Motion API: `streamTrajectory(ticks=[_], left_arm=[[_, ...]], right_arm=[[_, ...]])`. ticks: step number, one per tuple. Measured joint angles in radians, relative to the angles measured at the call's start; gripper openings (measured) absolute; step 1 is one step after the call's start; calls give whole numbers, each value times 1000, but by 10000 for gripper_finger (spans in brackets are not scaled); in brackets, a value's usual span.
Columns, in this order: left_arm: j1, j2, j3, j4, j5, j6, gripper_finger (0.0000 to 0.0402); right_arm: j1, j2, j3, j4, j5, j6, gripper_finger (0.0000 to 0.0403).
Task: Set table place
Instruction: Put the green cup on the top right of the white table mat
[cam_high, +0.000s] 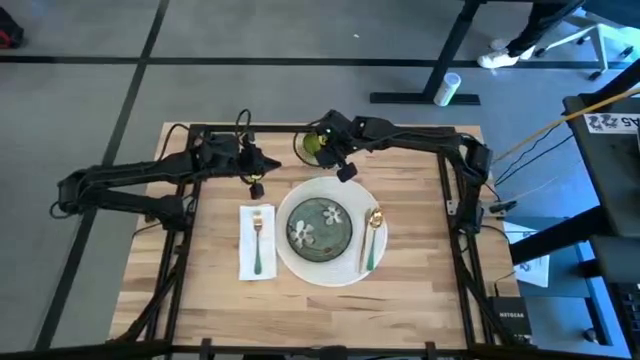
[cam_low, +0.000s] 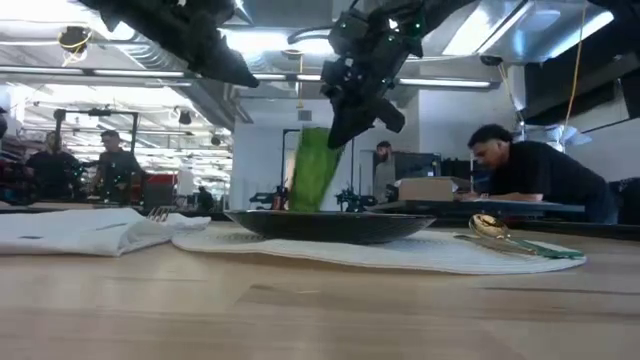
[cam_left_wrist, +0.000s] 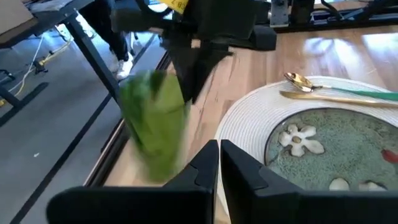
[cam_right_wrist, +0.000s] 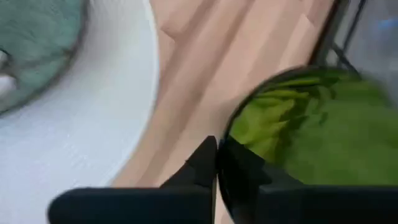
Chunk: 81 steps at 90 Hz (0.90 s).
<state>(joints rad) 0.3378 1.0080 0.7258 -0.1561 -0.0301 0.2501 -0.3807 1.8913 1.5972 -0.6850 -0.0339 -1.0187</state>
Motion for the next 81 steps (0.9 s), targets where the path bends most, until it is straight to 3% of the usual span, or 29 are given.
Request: streamTrajectory(ticks=[33, 44, 62, 81], left_arm=[[-1, 1, 0, -15, 0, -11, 0], [-5, 1, 0, -17, 0, 5, 0], [-6, -12, 0, -45, 1, -12, 0], [-35, -13, 0, -35, 0, -29, 0]], right_arm=[[-19, -4, 168, -451, -4, -2, 2], [-41, -14, 172, -564, -70, -3, 2], [-62, -112, 131, -588, -103, -3, 1], [-80, -254, -25, -531, -116, 3, 1]])
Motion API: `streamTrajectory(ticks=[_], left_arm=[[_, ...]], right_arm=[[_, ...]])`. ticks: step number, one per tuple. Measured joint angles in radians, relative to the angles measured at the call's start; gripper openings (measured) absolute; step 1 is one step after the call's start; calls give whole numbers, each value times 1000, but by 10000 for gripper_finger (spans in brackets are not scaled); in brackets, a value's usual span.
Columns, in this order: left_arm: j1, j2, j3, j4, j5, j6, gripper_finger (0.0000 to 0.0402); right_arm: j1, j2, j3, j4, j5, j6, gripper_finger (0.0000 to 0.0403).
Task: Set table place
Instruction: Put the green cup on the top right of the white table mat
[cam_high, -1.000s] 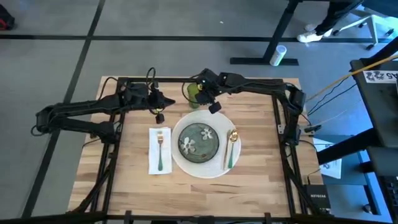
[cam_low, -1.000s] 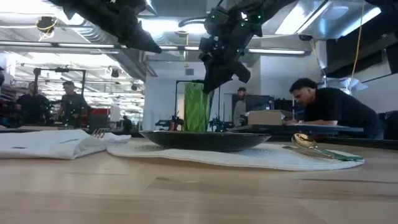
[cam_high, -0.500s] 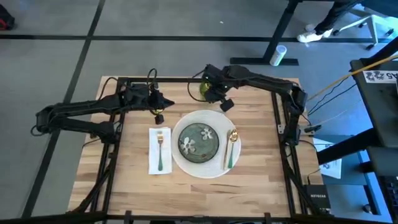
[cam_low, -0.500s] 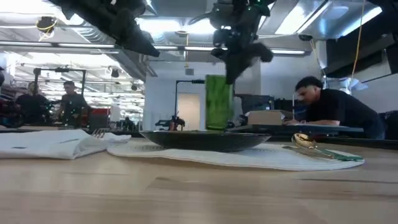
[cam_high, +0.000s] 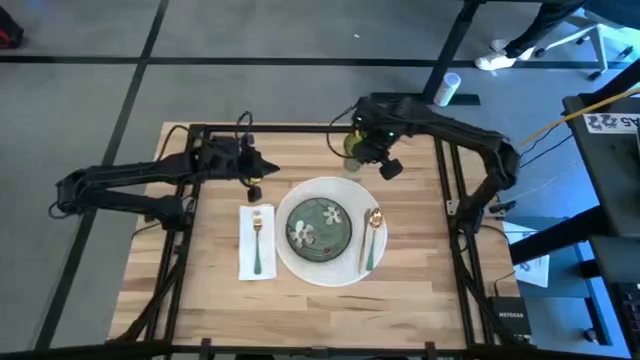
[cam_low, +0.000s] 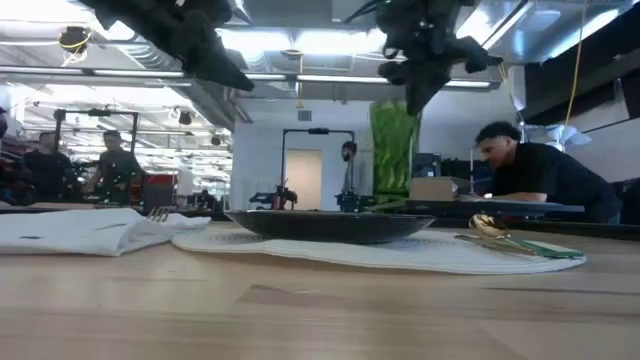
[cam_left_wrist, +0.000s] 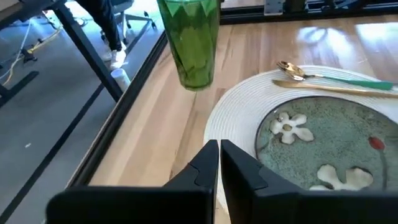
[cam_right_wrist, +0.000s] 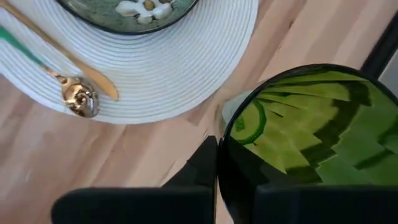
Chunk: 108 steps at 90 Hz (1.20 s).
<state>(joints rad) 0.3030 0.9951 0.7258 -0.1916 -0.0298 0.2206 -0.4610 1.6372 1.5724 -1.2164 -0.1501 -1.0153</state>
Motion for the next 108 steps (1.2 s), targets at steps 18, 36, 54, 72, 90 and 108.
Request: streamTrajectory(ticks=[18, 36, 54, 72, 90, 108], left_arm=[[-35, 0, 0, 26, 0, -9, 0], [-43, 0, 0, 63, 0, -13, 0], [-43, 0, 0, 74, 0, -26, 0], [-43, 0, 0, 72, 0, -26, 0], [-44, 0, 0, 71, 0, -25, 0], [-44, 0, 0, 73, 0, -25, 0]], right_arm=[[-17, -89, -204, 98, 0, 33, 1], [-20, -142, -363, 205, -20, 41, 1], [-19, -148, -384, 214, -38, 42, 1], [-19, -170, -386, 174, -45, 43, 1], [-33, -219, -391, 86, -53, 66, 0], [-46, -212, -391, 117, -54, 68, 0]])
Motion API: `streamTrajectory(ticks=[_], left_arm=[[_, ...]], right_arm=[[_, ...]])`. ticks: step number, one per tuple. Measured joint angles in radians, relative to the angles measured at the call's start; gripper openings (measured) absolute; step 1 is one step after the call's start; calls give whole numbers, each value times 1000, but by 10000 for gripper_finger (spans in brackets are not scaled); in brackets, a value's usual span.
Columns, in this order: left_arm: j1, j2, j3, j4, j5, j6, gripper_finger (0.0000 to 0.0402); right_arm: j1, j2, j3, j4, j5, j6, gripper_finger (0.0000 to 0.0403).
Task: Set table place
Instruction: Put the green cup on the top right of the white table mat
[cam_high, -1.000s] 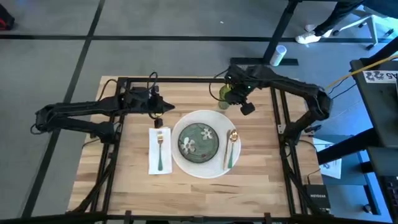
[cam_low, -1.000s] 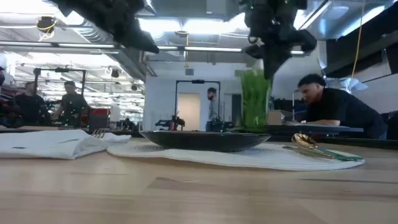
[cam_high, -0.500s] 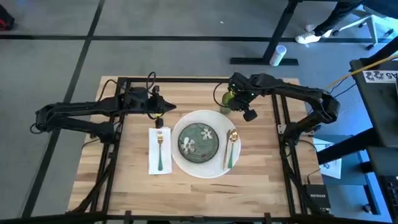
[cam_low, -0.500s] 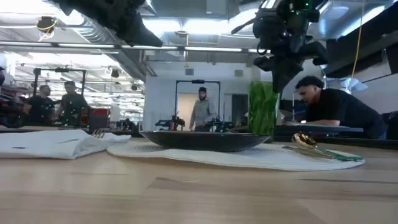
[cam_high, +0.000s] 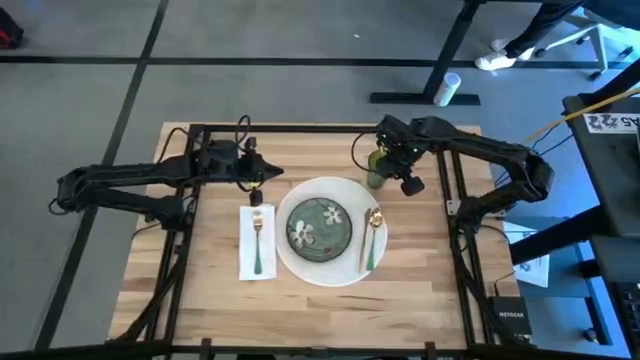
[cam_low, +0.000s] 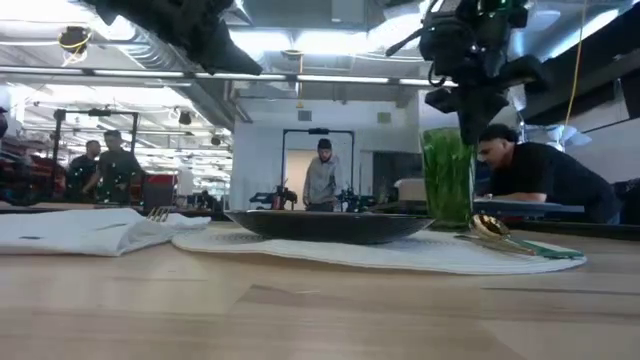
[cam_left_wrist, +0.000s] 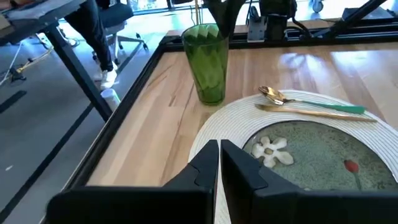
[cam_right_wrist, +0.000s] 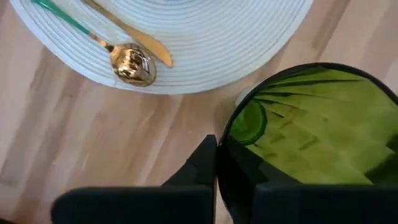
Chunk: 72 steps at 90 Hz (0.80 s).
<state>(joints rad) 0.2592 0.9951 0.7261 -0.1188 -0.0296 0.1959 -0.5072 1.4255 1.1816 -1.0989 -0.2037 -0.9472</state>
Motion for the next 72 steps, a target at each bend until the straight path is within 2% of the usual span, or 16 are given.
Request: streamTrajectory(ticks=[72], left_arm=[[0, 0, 0, -3, 0, 5, 0]], right_arm=[[1, 6, 2, -37, -26, 3, 0]])
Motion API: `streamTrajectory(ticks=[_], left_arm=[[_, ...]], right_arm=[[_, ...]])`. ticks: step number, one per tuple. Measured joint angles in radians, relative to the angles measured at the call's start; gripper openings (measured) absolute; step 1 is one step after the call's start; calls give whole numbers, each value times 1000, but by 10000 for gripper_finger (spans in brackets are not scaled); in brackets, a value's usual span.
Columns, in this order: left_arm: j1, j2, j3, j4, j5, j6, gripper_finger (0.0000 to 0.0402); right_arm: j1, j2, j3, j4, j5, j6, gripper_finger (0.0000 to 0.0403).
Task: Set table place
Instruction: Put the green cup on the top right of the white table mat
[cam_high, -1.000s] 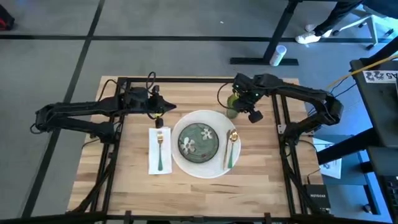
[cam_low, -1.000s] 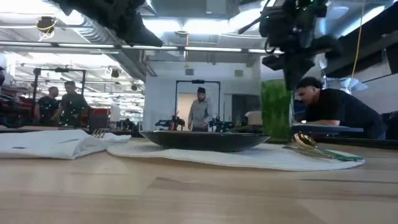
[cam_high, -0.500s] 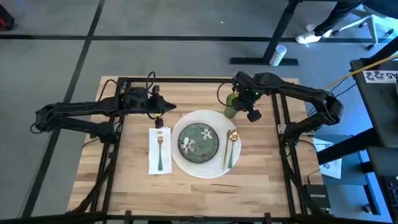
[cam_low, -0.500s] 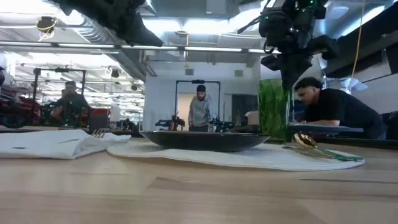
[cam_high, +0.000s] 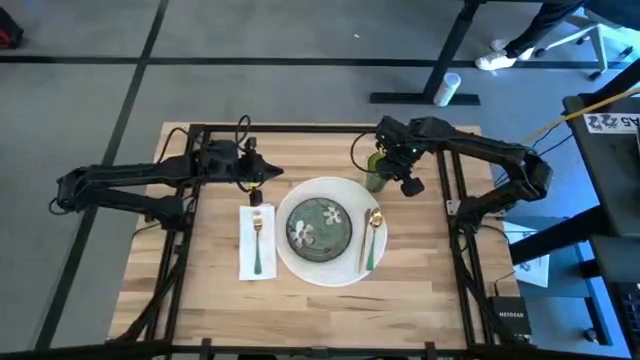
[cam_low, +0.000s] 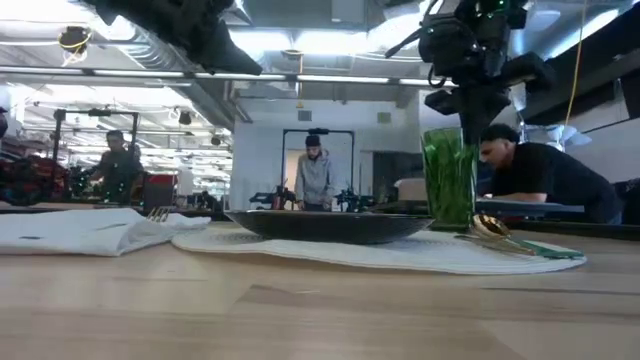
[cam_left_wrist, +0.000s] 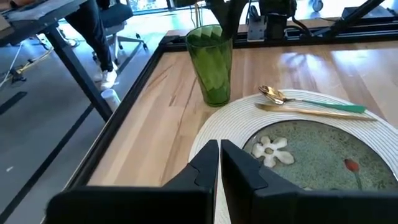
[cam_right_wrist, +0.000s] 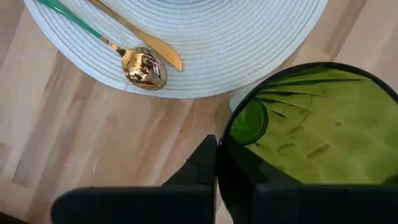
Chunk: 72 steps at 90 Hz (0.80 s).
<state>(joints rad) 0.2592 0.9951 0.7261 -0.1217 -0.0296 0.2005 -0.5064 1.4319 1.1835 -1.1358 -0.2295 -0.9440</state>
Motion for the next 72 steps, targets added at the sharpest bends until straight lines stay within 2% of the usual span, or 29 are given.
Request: streamTrajectory(ticks=[22, 53, 72], left_arm=[[0, 0, 0, -2, 0, -3, 0], [0, 0, 0, -2, 0, -6, 0], [0, 0, 0, -2, 0, -3, 0]], right_arm=[[1, 0, 0, 2, 7, 23, 4], [2, 0, 0, 10, 12, 48, 58], [2, 0, 0, 10, 36, 50, 74]])
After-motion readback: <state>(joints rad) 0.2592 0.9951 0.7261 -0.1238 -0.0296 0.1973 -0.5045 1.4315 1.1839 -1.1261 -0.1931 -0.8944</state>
